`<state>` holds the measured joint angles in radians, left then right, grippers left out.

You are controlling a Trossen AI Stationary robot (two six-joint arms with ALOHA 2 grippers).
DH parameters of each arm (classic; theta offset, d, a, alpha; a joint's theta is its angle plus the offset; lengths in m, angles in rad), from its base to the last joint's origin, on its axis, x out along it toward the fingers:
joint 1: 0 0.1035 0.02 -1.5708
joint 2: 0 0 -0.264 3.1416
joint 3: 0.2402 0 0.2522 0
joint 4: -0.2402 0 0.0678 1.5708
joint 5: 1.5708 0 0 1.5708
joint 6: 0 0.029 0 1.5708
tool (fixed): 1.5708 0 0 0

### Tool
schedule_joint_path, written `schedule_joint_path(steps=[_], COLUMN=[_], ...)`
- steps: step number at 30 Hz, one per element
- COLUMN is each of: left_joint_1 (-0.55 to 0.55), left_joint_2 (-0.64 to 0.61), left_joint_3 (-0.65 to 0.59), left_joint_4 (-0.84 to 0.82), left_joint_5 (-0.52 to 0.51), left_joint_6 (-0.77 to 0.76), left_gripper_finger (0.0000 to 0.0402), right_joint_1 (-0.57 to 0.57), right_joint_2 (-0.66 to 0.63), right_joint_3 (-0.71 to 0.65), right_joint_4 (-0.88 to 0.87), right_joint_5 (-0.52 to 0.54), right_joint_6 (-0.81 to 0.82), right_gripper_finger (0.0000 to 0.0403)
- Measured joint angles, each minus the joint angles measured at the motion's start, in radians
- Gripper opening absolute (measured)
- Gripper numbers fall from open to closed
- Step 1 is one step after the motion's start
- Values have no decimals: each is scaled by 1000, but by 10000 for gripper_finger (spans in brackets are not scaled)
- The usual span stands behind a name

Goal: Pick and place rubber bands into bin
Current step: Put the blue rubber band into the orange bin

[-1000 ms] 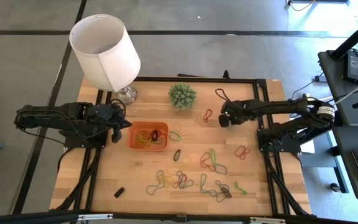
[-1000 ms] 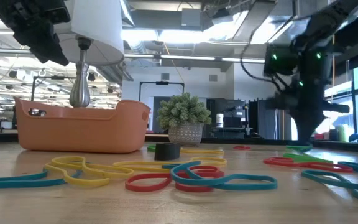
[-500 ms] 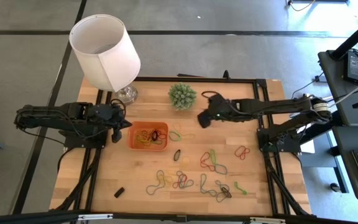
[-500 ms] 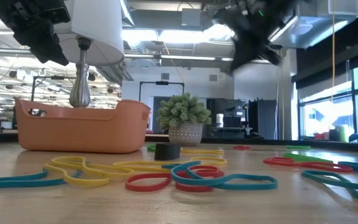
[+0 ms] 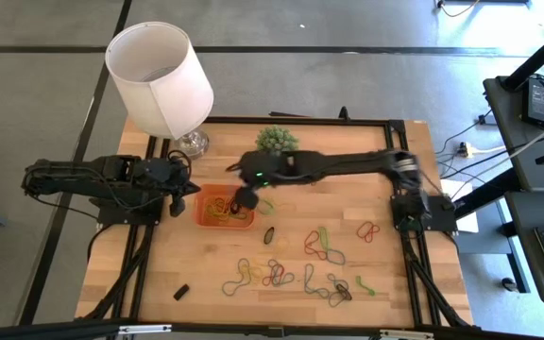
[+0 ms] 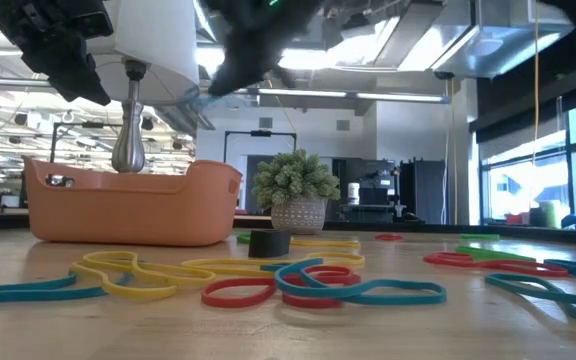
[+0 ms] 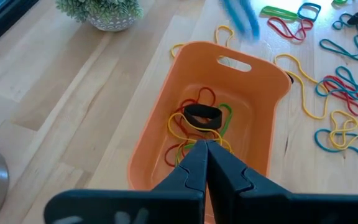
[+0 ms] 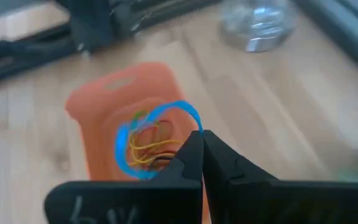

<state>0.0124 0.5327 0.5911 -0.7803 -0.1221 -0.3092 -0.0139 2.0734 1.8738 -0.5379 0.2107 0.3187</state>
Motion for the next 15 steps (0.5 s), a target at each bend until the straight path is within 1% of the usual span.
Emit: schedule_joint_path(steps=[4, 8, 11, 15], left_joint_1=[0, 0, 0, 0], left_joint_2=[0, 0, 0, 0], left_joint_3=[0, 0, 0, 0], left_joint_4=[0, 0, 0, 0], left_joint_5=[0, 0, 0, 1], left_joint_6=[1, 1, 1, 6], left_gripper_finger=[3, 1, 1, 3], right_joint_1=[-1, 5, 11, 20], right_joint_2=[155, 269, 323, 353], right_joint_3=[151, 246, 287, 297], right_joint_4=[-80, -150, -185, -219], right_joint_5=[-71, -92, -131, -161], right_joint_6=[-35, -57, -66, -65], right_gripper_finger=[0, 0, 0, 0])
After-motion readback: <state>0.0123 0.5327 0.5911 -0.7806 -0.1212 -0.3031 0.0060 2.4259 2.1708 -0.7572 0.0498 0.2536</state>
